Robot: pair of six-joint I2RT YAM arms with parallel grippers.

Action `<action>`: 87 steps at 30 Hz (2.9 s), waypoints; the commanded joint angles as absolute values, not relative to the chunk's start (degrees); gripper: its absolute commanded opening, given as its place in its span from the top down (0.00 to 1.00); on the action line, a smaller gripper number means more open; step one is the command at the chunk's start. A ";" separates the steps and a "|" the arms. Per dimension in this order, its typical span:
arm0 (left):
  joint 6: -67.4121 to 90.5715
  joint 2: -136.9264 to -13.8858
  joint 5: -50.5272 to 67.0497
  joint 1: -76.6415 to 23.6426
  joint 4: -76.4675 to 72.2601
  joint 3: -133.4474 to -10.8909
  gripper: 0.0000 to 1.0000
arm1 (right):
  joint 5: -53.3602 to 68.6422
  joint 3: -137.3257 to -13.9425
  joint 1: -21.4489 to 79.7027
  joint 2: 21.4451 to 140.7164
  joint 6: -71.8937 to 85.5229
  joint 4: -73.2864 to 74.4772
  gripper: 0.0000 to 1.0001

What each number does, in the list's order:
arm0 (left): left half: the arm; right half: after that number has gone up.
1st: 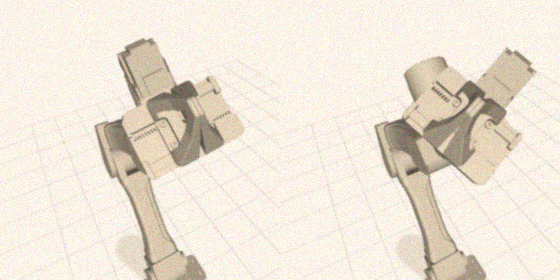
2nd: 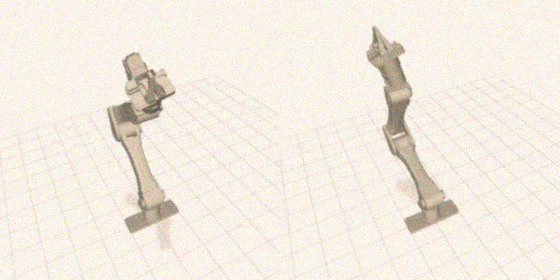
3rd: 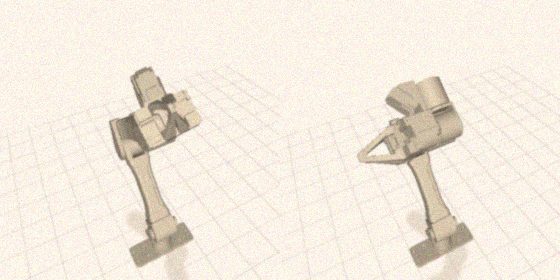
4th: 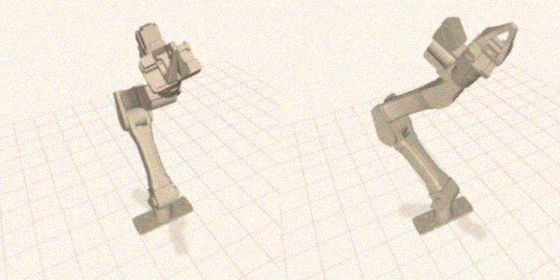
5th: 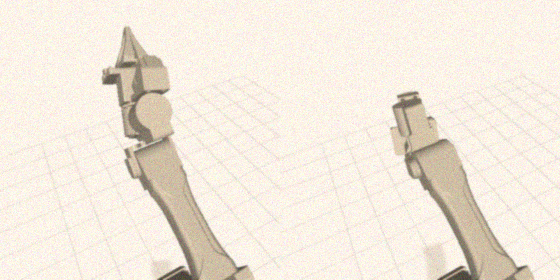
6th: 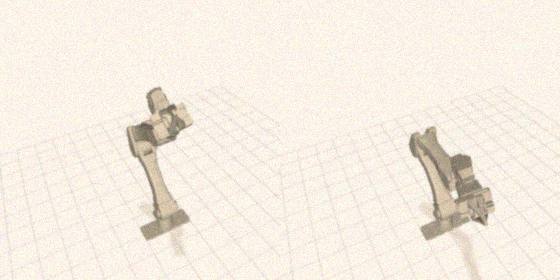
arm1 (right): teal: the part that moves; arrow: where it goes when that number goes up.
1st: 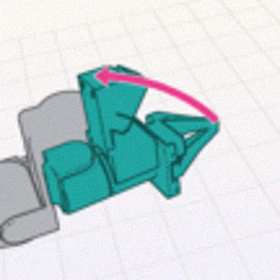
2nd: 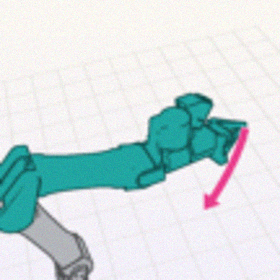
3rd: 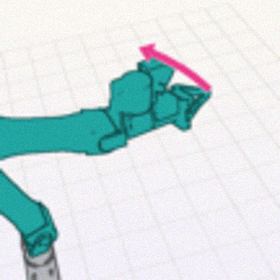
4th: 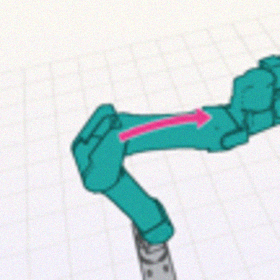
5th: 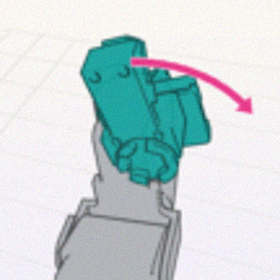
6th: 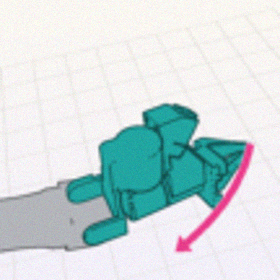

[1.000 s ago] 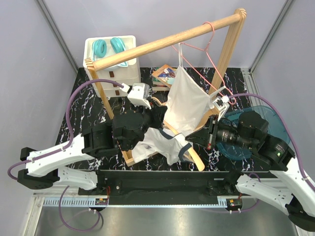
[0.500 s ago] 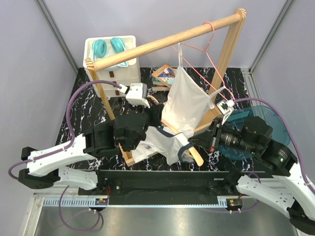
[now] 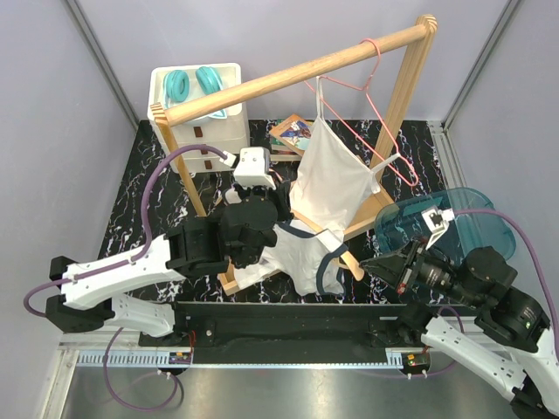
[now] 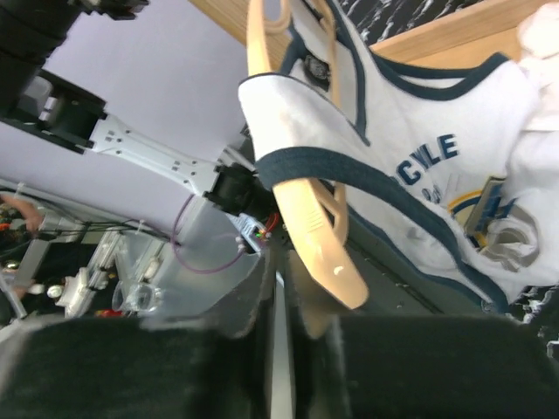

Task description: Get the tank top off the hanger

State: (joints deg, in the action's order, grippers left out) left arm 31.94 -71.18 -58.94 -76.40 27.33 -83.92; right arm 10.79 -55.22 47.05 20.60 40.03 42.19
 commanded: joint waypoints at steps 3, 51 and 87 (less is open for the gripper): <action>32.34 -70.75 -61.52 -76.46 23.73 -86.57 1.00 | 5.36 -59.13 47.46 26.42 38.94 42.54 0.55; 34.01 -71.45 -69.96 -76.46 23.03 -87.98 1.00 | -5.09 -49.22 47.37 7.22 44.91 47.28 1.00; 38.94 -59.42 -37.36 -76.46 18.63 -79.55 1.00 | -0.28 -42.63 47.37 30.75 44.82 36.66 1.00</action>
